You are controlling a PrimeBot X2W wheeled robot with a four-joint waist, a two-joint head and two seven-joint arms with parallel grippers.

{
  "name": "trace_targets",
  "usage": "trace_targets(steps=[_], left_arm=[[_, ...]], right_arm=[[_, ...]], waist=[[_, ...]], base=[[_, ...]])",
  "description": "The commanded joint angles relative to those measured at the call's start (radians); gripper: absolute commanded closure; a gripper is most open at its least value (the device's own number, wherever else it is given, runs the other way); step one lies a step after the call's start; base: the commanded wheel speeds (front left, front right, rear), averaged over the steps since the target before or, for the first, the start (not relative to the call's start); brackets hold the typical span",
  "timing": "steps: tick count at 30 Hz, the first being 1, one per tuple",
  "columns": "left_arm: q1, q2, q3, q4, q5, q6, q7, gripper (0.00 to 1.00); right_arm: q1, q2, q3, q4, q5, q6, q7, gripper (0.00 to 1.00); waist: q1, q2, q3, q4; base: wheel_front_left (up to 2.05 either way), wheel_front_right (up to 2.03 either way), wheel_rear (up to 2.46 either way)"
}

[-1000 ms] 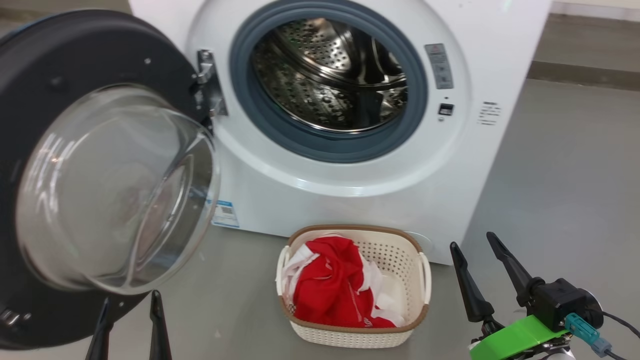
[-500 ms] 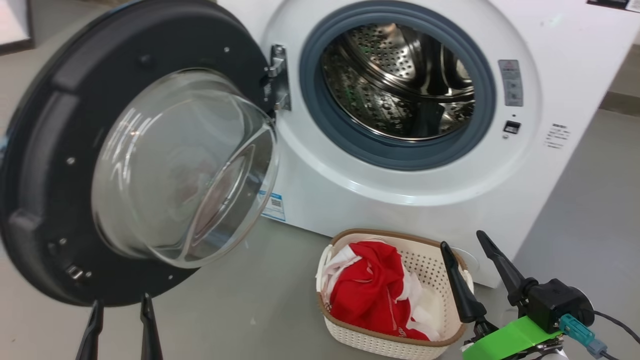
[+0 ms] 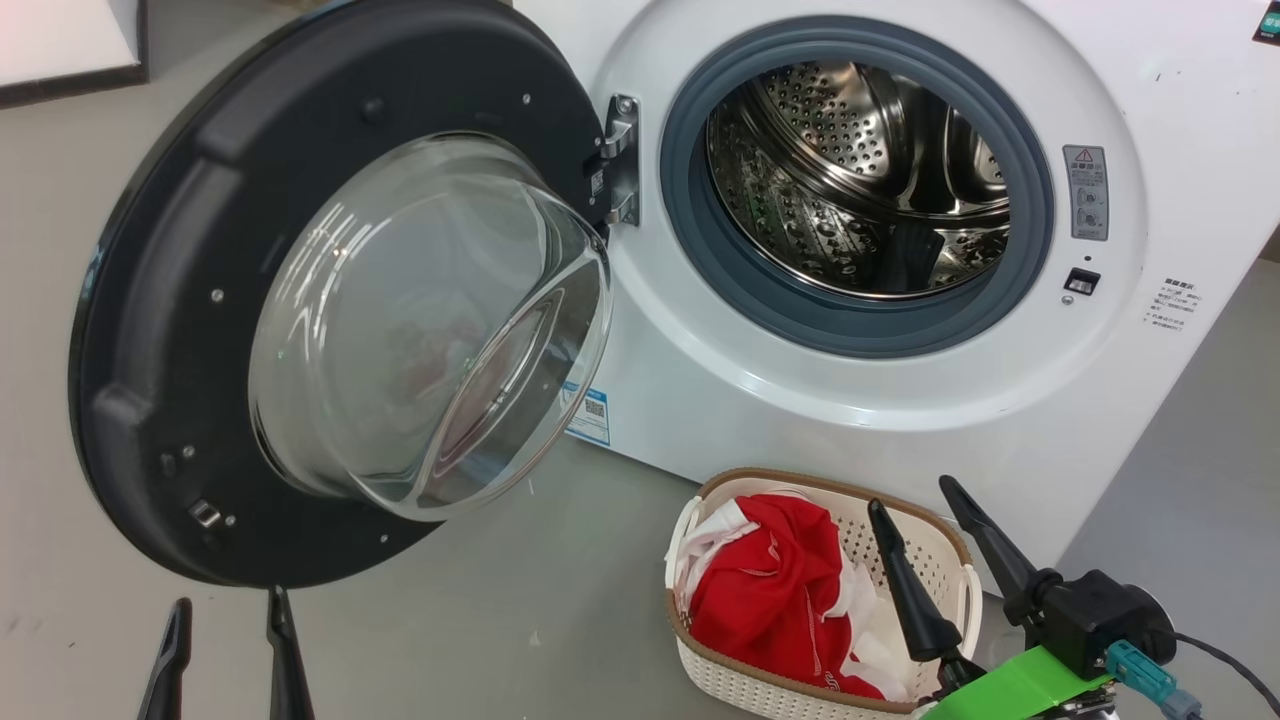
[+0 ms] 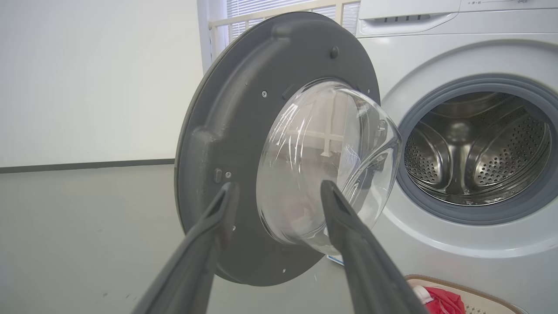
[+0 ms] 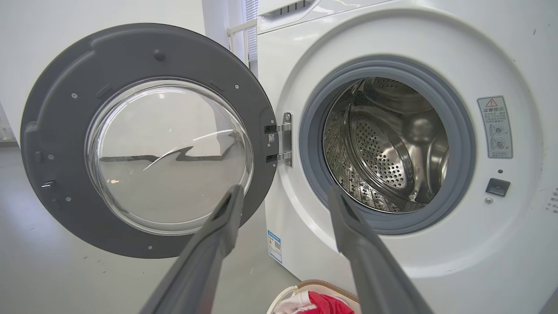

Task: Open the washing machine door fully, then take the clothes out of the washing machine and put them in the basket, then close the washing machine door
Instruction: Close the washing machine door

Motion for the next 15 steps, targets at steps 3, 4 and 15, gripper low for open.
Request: trace_targets(steps=[3, 4, 15], left_arm=[[-0.010, 0.013, 0.038, -0.031, 0.010, 0.008, -0.003, 0.00], [-0.010, 0.013, 0.038, -0.031, 0.009, 0.009, -0.005, 0.00], [-0.086, 0.002, 0.105, -0.049, -0.122, -0.017, -0.038, 1.00]], right_arm=[[-0.016, -0.004, 0.022, -0.024, 0.008, 0.006, -0.006, 0.00], [-0.017, -0.004, 0.023, -0.022, 0.009, 0.006, -0.006, 0.00], [-0.015, -0.004, 0.014, -0.011, 0.004, 0.006, -0.006, 0.00]], waist=[[0.0000, 0.0000, 0.000, -0.003], [0.0000, 0.0000, 0.001, -0.005], [0.0000, 0.0000, 0.010, -0.021]], base=[[0.00, 0.00, 0.00], [0.00, 0.00, 0.00], [0.00, 0.00, 0.00]])
